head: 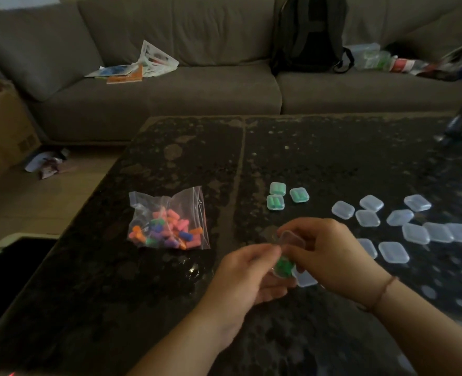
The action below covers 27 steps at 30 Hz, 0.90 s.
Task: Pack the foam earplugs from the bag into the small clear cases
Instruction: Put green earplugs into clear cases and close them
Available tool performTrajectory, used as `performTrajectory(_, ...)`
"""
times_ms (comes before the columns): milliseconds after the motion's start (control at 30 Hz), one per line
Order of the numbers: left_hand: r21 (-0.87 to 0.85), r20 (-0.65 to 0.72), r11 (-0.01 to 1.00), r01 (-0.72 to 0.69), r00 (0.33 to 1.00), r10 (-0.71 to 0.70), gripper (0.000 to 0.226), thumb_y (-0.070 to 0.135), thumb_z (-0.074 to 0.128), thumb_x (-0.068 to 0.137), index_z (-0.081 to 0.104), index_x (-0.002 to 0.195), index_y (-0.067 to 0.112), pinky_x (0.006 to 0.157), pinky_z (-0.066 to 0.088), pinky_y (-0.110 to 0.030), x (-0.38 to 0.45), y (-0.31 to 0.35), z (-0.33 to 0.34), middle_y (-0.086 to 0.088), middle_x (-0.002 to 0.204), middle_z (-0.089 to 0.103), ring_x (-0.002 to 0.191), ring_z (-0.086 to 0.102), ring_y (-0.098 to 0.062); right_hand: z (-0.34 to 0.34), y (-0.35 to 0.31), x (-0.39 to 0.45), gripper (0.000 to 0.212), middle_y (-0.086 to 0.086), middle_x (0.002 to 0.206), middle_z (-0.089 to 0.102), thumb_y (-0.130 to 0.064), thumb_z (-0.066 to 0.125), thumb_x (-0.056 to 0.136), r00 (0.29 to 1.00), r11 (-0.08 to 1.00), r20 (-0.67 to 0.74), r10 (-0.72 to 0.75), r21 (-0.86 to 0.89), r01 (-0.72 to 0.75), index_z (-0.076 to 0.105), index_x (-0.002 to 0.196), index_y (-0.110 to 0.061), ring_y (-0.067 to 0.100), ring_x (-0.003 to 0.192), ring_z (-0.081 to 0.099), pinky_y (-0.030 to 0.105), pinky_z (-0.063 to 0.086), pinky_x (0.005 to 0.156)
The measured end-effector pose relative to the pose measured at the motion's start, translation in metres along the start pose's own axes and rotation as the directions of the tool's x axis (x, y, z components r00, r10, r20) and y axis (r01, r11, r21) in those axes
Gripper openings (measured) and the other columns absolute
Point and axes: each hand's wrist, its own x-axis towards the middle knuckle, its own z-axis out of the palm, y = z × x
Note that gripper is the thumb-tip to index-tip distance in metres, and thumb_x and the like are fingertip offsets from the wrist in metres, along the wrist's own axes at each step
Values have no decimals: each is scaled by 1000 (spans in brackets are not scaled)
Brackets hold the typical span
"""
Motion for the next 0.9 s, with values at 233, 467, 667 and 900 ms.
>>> performTrajectory(233, -151, -30, 985, 81, 996, -87, 18, 18, 57, 102, 71, 107, 9, 69, 61, -29, 4, 4, -5, -11, 92, 80, 84, 78, -22, 7, -3, 2, 28, -19, 96, 63, -34, 67, 84, 995, 999, -99, -25, -30, 22, 58, 110, -41, -6, 83, 63, 9, 53, 71)
performTrajectory(467, -207, -76, 977, 59, 994, -76, 22, 12, 52, 103, 73, 107, 8, 68, 60, -29, 6, 9, -7, -12, 93, 80, 77, 77, -17, 5, -13, -23, 21, -26, 80, 55, -51, 63, 77, 969, 941, -19, -247, -244, 235, 60, 98, -47, -7, 84, 57, 11, 48, 63)
performTrajectory(667, -172, -95, 985, 32, 994, -49, 26, 9, 47, 106, 73, 109, 10, 72, 60, -31, 7, 8, -7, -9, 94, 80, 80, 78, -17, 15, -4, -16, 24, -29, 81, 52, -41, 63, 78, 966, 934, -25, -256, -265, 240, 70, 101, -41, -11, 74, 55, 6, 44, 61)
performTrajectory(900, -199, -80, 979, 48, 995, -65, 28, 8, 45, 106, 72, 112, 8, 73, 61, -32, 9, 6, -8, -13, 95, 80, 80, 78, -19, 20, -6, -14, 17, -21, 91, 60, -36, 62, 80, 961, 936, -86, -262, -266, 232, 72, 93, -36, -4, 77, 59, 16, 54, 67)
